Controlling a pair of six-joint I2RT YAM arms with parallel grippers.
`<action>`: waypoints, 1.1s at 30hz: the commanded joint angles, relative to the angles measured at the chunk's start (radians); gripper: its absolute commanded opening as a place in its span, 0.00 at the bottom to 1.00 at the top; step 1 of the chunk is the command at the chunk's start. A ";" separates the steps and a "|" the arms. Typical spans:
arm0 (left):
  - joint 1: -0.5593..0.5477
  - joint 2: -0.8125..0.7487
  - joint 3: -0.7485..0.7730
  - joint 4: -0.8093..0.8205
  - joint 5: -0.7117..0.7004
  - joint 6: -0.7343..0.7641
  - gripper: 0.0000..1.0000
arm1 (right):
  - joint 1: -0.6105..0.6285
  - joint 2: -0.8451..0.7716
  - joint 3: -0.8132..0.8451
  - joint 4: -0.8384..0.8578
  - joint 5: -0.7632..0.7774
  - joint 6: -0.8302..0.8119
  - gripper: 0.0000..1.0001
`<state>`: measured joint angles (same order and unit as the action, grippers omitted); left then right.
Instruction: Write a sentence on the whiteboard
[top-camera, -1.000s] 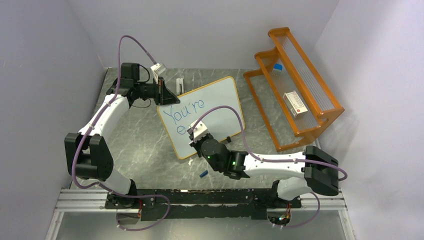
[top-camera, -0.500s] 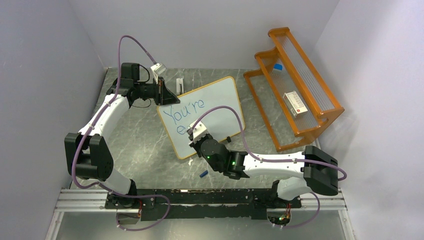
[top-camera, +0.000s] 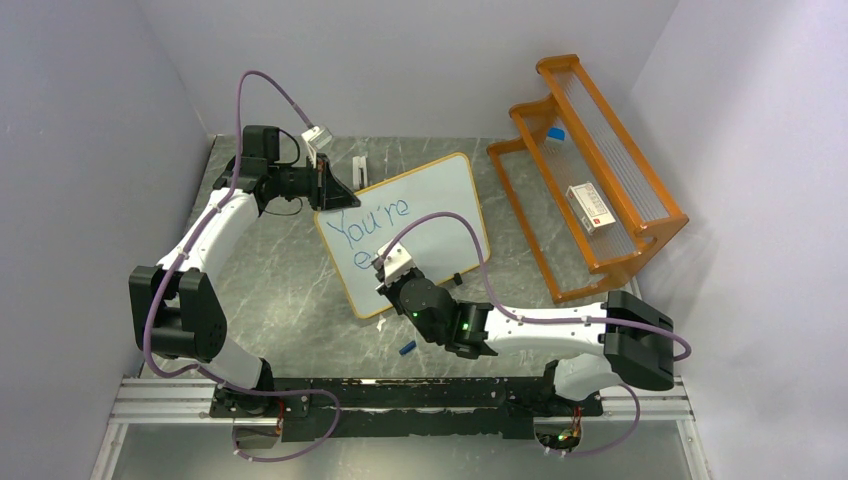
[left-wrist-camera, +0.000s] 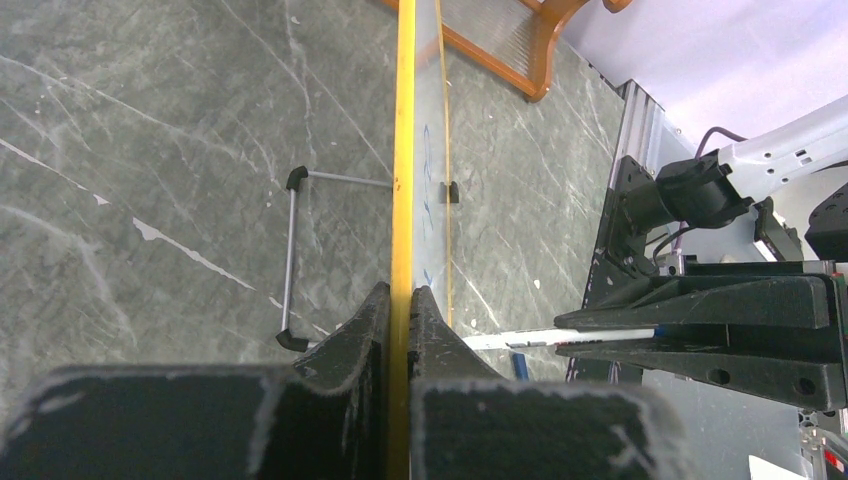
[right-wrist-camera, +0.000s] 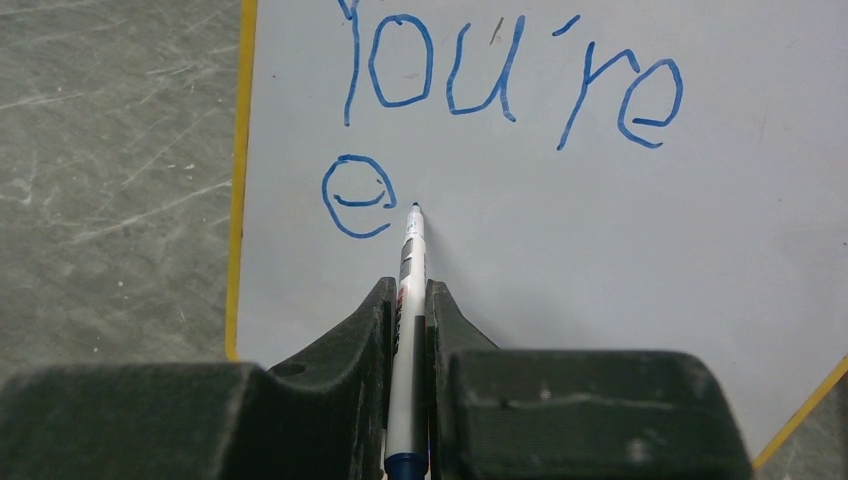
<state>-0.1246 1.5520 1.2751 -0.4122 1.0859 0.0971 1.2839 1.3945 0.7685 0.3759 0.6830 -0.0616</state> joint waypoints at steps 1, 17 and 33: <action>0.002 -0.003 -0.013 0.003 -0.062 0.048 0.05 | -0.001 0.013 0.031 0.047 -0.002 -0.008 0.00; 0.002 -0.001 -0.009 -0.002 -0.065 0.052 0.05 | -0.003 0.041 0.039 0.049 0.027 -0.022 0.00; 0.003 0.000 -0.008 -0.004 -0.067 0.052 0.05 | 0.007 0.006 0.000 -0.054 0.016 0.036 0.00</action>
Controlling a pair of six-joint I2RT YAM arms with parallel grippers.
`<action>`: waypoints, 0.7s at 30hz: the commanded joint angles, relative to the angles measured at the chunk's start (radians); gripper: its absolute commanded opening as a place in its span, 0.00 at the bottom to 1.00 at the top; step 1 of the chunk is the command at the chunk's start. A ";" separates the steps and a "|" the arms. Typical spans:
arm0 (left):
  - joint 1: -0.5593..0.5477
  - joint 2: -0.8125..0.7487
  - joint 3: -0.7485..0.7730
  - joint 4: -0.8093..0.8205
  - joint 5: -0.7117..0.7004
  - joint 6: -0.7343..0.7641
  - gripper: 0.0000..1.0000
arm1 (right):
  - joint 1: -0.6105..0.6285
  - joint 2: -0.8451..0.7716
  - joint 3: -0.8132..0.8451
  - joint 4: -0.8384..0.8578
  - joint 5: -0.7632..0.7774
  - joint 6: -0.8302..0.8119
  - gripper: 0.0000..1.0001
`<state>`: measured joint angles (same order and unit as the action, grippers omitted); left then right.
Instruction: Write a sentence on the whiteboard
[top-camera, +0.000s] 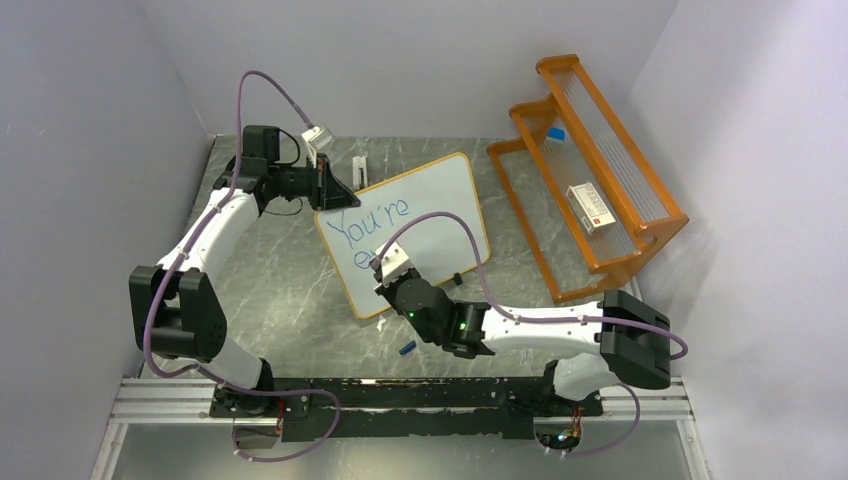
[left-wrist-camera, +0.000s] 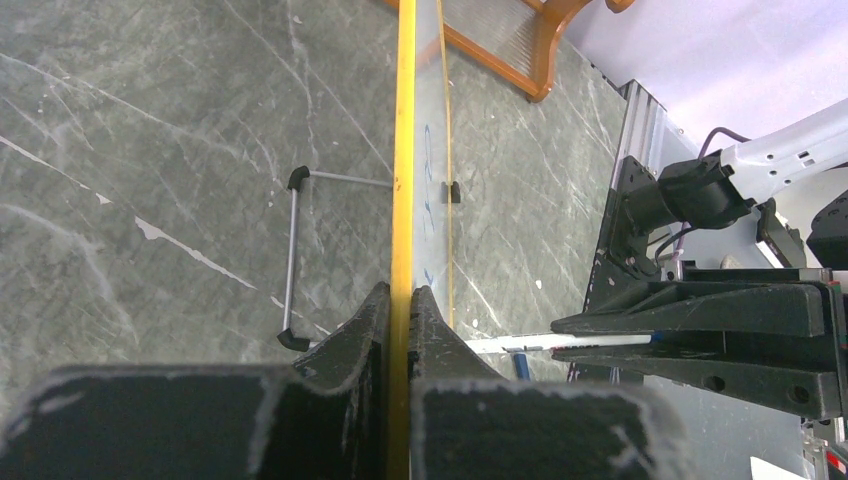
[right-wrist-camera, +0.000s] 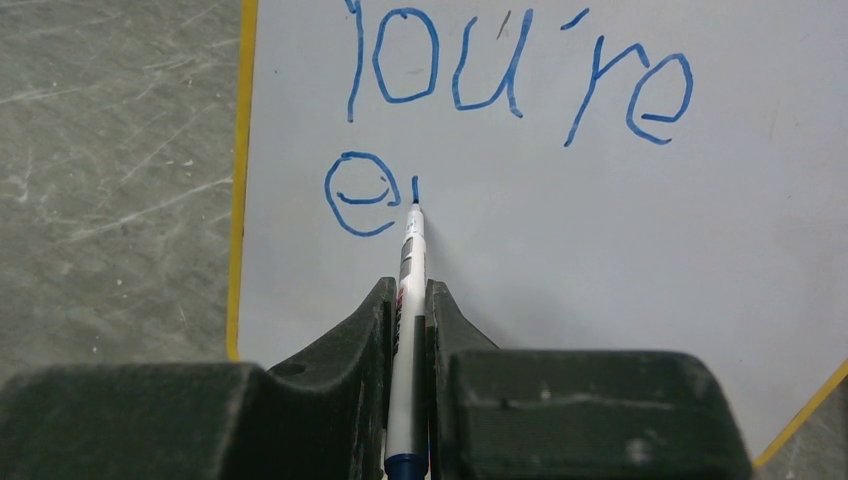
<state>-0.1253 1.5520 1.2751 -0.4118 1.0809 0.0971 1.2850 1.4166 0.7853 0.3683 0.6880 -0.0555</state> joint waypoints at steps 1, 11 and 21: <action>0.003 0.002 -0.008 -0.004 -0.061 0.052 0.05 | 0.007 -0.015 -0.017 -0.052 0.007 0.033 0.00; 0.003 0.000 -0.009 -0.005 -0.064 0.052 0.05 | 0.020 -0.011 -0.027 -0.069 0.011 0.054 0.00; 0.003 0.003 -0.010 -0.007 -0.065 0.053 0.05 | 0.020 -0.009 -0.018 -0.028 0.033 0.031 0.00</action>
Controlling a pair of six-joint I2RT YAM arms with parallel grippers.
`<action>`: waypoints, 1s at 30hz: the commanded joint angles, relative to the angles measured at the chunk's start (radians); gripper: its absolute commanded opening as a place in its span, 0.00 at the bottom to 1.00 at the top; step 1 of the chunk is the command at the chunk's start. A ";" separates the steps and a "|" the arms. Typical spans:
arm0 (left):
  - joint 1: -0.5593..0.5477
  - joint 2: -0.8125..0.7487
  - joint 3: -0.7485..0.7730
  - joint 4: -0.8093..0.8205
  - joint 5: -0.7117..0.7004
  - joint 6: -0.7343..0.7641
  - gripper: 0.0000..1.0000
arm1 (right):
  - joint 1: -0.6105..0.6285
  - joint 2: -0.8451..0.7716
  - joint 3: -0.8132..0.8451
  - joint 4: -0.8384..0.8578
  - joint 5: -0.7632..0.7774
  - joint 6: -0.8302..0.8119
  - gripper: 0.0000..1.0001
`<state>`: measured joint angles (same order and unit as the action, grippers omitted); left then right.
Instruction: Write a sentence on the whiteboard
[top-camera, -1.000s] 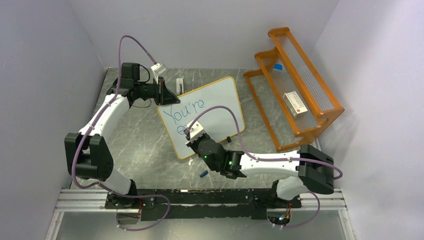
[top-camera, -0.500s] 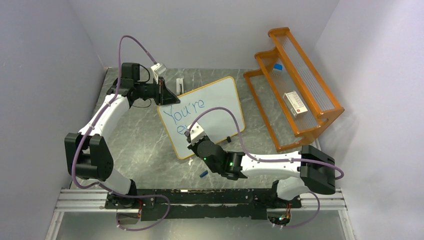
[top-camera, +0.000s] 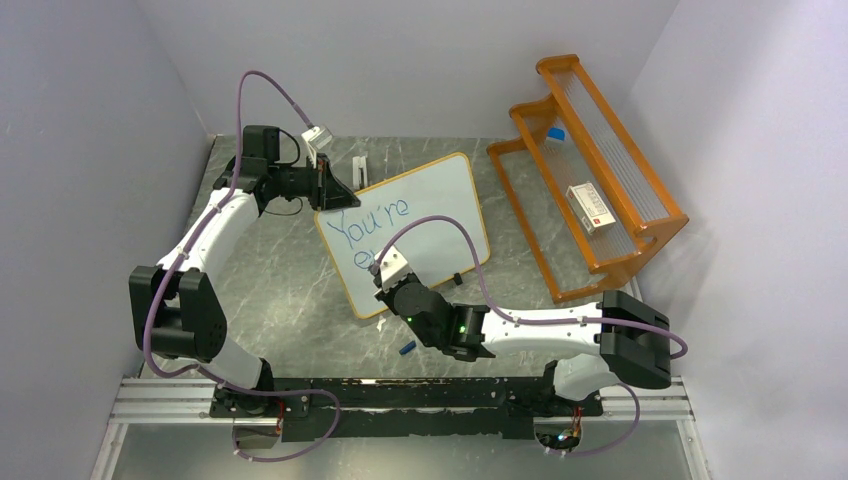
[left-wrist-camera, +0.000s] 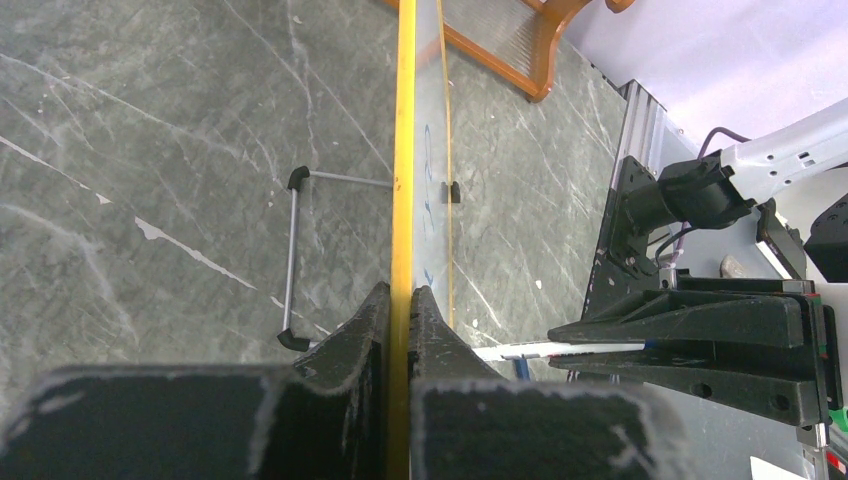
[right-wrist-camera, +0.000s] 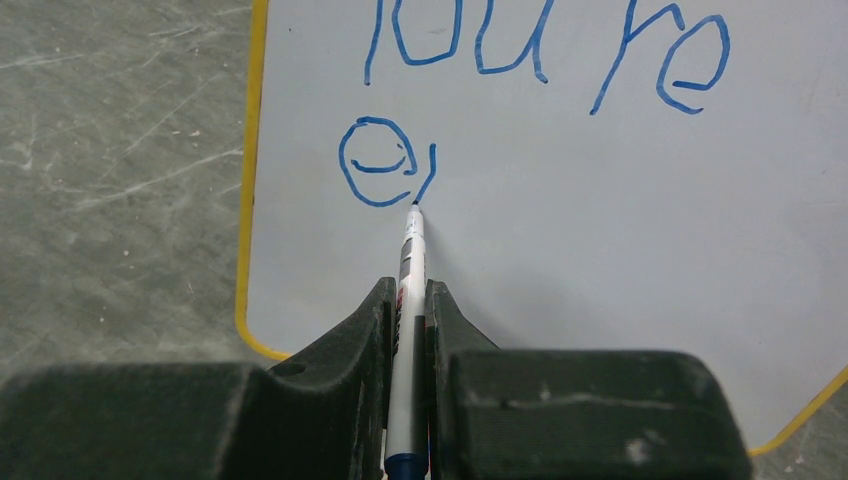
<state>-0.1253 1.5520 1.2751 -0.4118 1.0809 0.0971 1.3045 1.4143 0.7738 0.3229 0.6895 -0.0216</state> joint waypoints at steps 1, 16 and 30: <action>0.003 0.002 -0.009 -0.006 -0.066 0.053 0.05 | 0.001 -0.011 -0.007 0.023 0.035 -0.005 0.00; 0.003 0.002 -0.010 -0.007 -0.065 0.053 0.05 | -0.005 -0.022 0.009 0.098 0.037 -0.049 0.00; 0.003 0.003 -0.008 -0.007 -0.062 0.055 0.05 | -0.028 0.020 0.021 0.117 0.019 -0.054 0.00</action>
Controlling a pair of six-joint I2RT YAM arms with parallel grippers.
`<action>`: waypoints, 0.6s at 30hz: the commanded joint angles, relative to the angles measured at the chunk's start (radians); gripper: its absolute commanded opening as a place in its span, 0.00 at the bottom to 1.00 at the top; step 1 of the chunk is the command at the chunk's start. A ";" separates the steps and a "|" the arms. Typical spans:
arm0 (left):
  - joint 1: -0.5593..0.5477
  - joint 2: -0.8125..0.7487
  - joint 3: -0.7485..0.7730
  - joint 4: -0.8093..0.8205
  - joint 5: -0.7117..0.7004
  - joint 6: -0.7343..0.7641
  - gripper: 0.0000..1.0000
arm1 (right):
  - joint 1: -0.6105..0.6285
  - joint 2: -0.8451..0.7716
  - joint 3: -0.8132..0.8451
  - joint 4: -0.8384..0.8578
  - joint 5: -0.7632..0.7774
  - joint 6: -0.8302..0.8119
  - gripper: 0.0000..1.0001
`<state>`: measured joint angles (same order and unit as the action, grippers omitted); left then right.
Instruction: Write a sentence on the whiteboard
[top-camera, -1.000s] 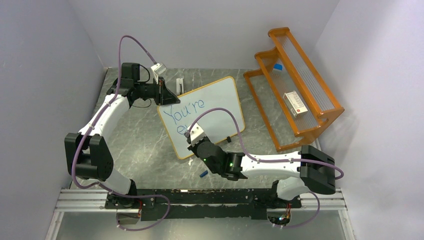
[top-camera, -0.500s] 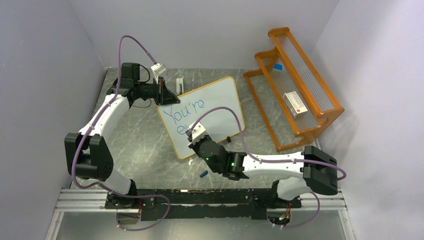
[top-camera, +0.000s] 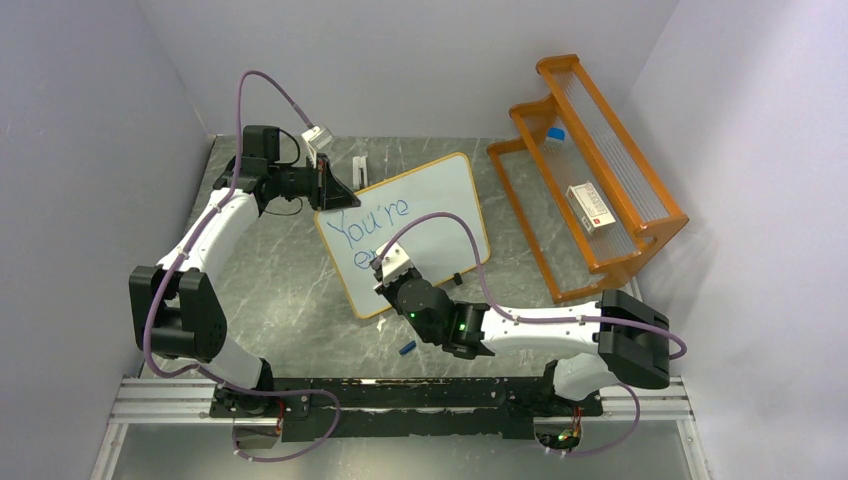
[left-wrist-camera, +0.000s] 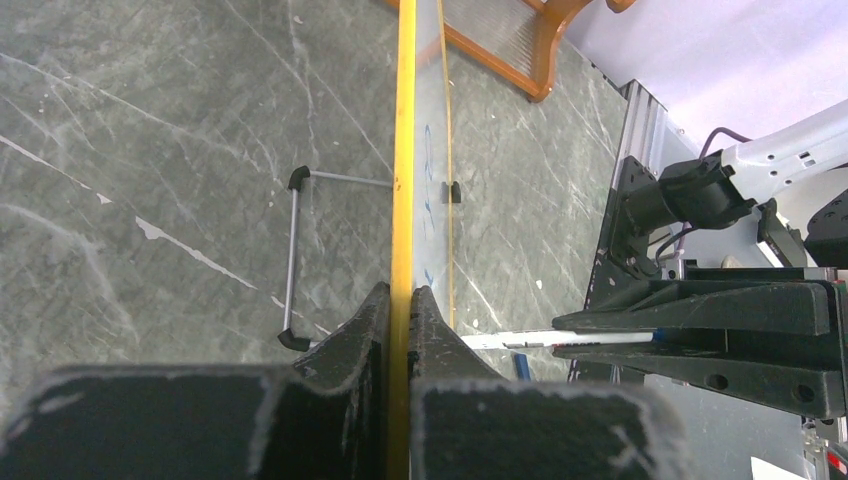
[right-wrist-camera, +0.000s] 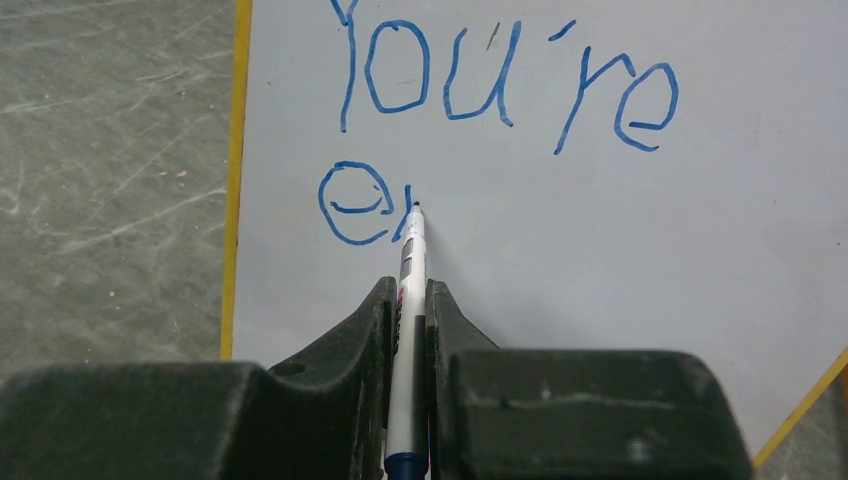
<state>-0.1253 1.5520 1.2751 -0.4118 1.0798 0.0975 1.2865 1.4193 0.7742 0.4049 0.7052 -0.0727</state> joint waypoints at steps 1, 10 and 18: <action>0.003 0.003 -0.008 -0.007 -0.062 0.054 0.05 | -0.010 0.017 0.022 0.034 0.001 -0.003 0.00; 0.003 0.003 -0.008 -0.007 -0.059 0.054 0.05 | -0.018 0.023 0.027 0.050 0.004 -0.008 0.00; 0.003 0.002 -0.008 -0.007 -0.062 0.053 0.05 | -0.041 0.001 0.007 0.036 0.028 -0.003 0.00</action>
<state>-0.1253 1.5520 1.2751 -0.4091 1.0718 0.0971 1.2732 1.4258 0.7792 0.4221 0.6994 -0.0757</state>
